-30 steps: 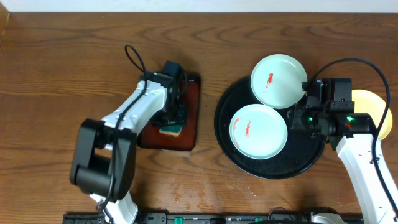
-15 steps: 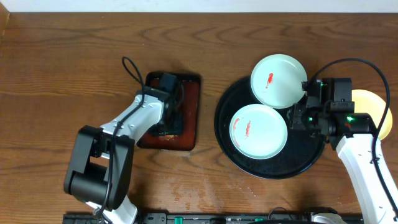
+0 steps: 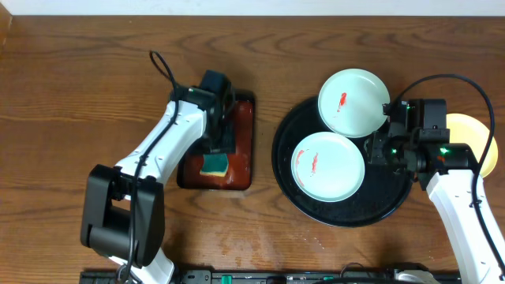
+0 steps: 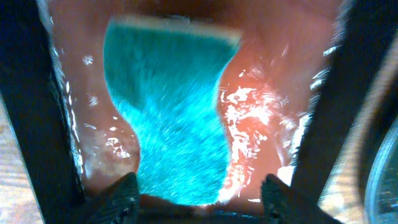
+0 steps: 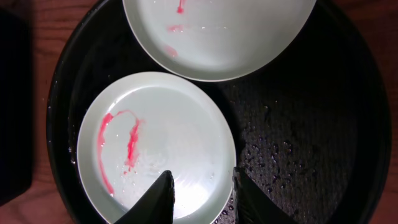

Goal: Clean dirty plates on tray and stack at the side
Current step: 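Press the sponge into the tray water with left gripper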

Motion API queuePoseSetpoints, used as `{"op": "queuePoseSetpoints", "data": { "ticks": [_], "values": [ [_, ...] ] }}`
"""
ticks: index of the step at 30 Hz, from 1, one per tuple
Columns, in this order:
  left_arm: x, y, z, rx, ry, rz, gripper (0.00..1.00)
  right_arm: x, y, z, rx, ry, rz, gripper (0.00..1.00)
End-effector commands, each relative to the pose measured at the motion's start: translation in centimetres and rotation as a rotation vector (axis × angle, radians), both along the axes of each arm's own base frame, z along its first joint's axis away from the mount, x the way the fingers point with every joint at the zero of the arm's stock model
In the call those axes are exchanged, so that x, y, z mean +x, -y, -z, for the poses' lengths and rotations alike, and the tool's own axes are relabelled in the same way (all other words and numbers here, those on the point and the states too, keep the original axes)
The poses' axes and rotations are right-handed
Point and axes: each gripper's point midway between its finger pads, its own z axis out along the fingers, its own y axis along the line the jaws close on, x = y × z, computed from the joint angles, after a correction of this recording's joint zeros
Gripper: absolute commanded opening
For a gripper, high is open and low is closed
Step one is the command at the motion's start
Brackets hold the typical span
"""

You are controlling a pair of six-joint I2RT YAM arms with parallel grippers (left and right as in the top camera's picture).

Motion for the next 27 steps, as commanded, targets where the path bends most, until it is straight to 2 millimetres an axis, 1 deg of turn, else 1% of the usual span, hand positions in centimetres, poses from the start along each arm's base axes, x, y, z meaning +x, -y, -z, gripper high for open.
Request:
{"op": "queuePoseSetpoints", "data": {
  "ticks": [1,5,7,9,10,11,12,15,16,17,18,21,22,25,26,27],
  "values": [
    [1.0,0.3,-1.3,-0.015,0.050,0.029,0.66,0.1,-0.4,-0.3,-0.002,0.011,-0.024,0.29],
    [1.4,0.1,0.3,0.002,0.061,0.028,0.66,0.0,-0.4,-0.2,-0.002,0.003,-0.024,0.29],
    [1.4,-0.4,1.5,0.028,0.064,0.026,0.66,-0.2,-0.3,-0.1,-0.007,-0.005,-0.021,0.29],
    [1.2,-1.0,3.2,0.062,0.052,-0.014,0.65,-0.2,0.2,0.0,-0.028,-0.007,-0.010,0.30],
    [1.0,-1.1,4.4,0.068,0.033,-0.049,0.58,-0.1,0.5,0.0,-0.043,-0.006,-0.001,0.31],
    [0.9,-1.1,4.9,0.072,0.022,-0.064,0.51,-0.1,0.6,0.0,-0.047,-0.007,0.005,0.32],
    [0.9,-1.1,5.5,0.076,0.009,-0.072,0.41,-0.1,0.8,0.2,-0.051,-0.012,0.023,0.33],
    [0.8,-1.1,6.6,0.083,-0.011,-0.075,0.31,-0.2,1.9,0.8,-0.060,-0.046,0.098,0.35],
    [0.7,-1.2,6.8,0.086,-0.018,-0.074,0.23,-0.2,2.2,1.1,-0.057,-0.058,0.119,0.35],
    [0.7,-1.2,6.9,0.087,-0.022,-0.073,0.11,-0.2,2.6,1.4,-0.053,-0.072,0.139,0.35],
    [0.6,-1.2,7.0,0.089,-0.028,-0.073,0.07,-0.2,2.9,1.6,-0.049,-0.083,0.156,0.34],
    [0.6,-1.2,6.4,0.090,-0.029,-0.069,0.07,-0.3,3.1,2.5,-0.012,-0.121,0.170,0.33],
    [0.7,-1.2,5.8,0.088,-0.025,-0.069,0.08,-0.3,3.0,2.8,0.006,-0.132,0.161,0.33],
    [1.3,-1.0,3.6,0.079,0.001,-0.061,0.07,-0.3,3.0,3.6,0.023,-0.157,0.132,0.32],
    [1.9,-0.7,1.6,0.068,0.033,-0.050,0.07,-0.3,3.0,4.1,0.019,-0.171,0.115,0.31],
    [2.2,-0.6,0.6,0.061,0.051,-0.043,0.07,-0.2,2.8,4.3,0.021,-0.172,0.092,0.30]
  ]
}}
